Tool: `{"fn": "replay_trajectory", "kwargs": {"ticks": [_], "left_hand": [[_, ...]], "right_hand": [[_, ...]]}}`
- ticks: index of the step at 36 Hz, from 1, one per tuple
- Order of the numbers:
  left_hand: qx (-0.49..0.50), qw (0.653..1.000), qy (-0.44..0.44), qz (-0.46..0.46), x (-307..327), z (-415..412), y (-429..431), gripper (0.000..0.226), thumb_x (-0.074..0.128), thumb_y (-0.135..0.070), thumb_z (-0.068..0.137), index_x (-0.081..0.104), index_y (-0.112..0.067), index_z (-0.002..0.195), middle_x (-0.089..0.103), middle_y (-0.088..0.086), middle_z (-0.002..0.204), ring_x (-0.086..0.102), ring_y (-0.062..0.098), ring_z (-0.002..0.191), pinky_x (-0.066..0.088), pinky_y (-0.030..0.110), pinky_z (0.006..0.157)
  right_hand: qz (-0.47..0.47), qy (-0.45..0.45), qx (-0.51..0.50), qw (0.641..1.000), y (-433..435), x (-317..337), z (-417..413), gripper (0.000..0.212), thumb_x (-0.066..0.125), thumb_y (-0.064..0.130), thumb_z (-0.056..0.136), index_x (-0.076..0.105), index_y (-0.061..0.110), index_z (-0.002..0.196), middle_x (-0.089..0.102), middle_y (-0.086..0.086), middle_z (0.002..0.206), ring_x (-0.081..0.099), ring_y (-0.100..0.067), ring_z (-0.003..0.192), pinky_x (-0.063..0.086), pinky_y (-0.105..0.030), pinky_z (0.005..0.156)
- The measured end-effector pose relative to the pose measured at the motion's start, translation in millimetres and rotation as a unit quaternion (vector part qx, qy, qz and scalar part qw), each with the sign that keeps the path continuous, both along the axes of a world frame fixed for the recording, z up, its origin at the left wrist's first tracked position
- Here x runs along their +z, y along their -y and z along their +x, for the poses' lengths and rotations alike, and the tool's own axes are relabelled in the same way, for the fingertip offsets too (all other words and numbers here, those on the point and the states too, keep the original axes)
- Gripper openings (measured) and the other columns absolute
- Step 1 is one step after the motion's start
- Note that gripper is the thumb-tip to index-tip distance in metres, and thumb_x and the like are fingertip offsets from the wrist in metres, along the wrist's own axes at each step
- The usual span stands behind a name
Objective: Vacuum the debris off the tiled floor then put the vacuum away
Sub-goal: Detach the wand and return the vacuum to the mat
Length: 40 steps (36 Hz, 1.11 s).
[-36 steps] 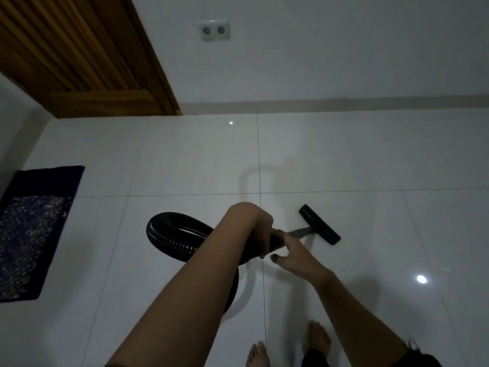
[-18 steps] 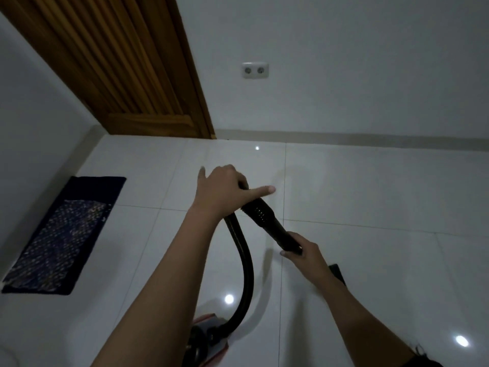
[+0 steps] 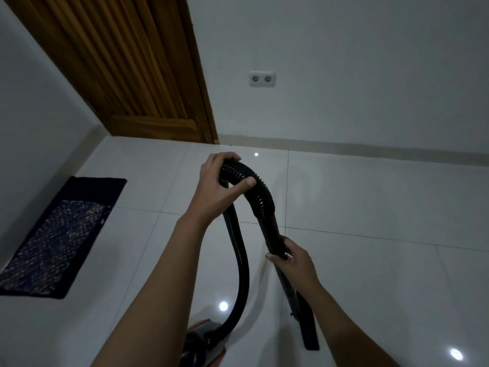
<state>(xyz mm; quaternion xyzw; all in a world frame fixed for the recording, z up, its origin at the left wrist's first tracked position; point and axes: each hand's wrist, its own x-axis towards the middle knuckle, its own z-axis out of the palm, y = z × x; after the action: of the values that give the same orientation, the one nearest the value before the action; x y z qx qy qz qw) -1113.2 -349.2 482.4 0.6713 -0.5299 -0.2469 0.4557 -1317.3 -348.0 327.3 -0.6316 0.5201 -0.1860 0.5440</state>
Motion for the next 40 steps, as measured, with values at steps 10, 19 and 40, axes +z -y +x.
{"fn": "replay_trajectory", "kwargs": {"ticks": [10,19,40], "left_hand": [[-0.015,0.996,-0.092,-0.012,-21.5,63.0,-17.0,0.056,0.034,-0.067,0.081,0.052,-0.027,0.116,0.055,0.007,0.121,0.051,0.018,0.116,0.041,0.035,0.103],[0.083,0.971,-0.212,-0.07,-28.9,124.9,-69.1,0.04,0.037,-0.064,0.08,0.05,-0.027,0.078,0.049,-0.008,0.078,0.049,0.007,0.078,0.039,0.03,0.078],[0.171,0.819,-0.508,-0.206,-92.1,175.4,-246.9,0.055,0.03,-0.032,0.087,0.062,-0.009,0.049,0.057,0.004,0.052,0.055,0.019,0.062,0.041,0.038,0.089]], "right_hand": [[-0.008,0.015,-0.057,0.998,-38.7,1.5,66.2,0.04,0.075,0.031,0.078,0.058,0.041,0.112,0.065,0.026,0.095,0.064,-0.01,0.102,0.052,-0.043,0.095],[-0.057,-0.029,-0.027,0.998,-93.4,5.9,129.3,0.047,0.074,0.04,0.076,0.059,0.036,0.121,0.067,0.019,0.097,0.06,-0.002,0.09,0.043,-0.012,0.074],[-0.25,-0.066,0.3,0.918,-178.5,-48.2,193.5,0.137,0.076,0.062,0.06,-0.017,0.015,0.148,-0.028,0.002,0.155,-0.022,-0.011,0.145,-0.008,-0.038,0.118]]}}
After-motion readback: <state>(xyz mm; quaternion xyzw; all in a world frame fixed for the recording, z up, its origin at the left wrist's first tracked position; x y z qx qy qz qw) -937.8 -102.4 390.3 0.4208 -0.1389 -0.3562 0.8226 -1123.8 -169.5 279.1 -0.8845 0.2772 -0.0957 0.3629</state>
